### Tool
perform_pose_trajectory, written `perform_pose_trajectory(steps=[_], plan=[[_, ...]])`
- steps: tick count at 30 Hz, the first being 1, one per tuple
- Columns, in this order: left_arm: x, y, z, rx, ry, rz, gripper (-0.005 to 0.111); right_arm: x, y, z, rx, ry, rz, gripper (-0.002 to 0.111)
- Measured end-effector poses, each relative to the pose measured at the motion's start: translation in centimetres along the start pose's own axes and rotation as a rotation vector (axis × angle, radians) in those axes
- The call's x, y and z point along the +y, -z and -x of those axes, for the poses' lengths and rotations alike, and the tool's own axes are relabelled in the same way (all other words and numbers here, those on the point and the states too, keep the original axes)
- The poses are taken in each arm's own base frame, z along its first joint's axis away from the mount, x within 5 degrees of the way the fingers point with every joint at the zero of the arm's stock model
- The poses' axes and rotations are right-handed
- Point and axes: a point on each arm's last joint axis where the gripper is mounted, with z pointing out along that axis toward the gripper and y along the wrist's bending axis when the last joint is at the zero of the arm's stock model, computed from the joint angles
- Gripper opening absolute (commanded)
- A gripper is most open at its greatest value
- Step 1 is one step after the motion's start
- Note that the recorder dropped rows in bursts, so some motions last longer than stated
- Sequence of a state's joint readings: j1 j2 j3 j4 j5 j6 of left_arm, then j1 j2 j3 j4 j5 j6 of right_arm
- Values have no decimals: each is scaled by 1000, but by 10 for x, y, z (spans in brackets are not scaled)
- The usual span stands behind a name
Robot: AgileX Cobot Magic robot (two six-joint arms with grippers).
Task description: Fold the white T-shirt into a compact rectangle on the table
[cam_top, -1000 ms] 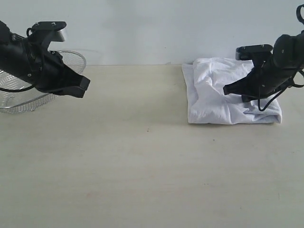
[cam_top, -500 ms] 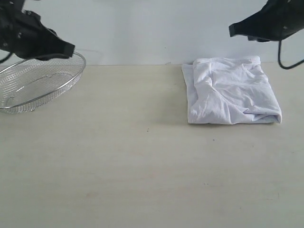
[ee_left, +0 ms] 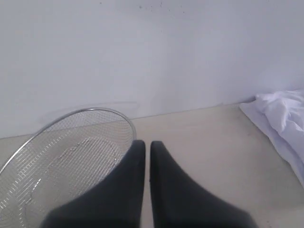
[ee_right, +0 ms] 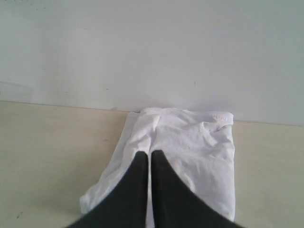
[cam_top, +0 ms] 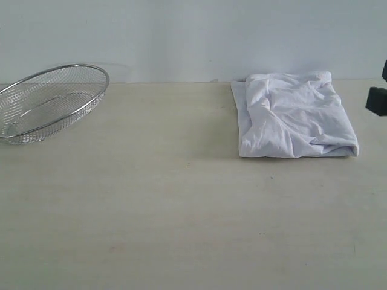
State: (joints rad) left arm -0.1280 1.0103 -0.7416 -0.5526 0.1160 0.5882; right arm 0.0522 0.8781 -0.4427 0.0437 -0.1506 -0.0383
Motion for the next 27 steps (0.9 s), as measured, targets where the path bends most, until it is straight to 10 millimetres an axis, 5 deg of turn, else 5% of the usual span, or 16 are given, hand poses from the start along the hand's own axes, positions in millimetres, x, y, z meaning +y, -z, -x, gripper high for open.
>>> perform_pose_trajectory(steps=[10,27], plan=[[-7,30,0,1,-6,-59,4,1,18,4,-69,-186,14,0],[-8,38,3,-25,-9,-59,4,1,19,5,-79,-203,14,0]])
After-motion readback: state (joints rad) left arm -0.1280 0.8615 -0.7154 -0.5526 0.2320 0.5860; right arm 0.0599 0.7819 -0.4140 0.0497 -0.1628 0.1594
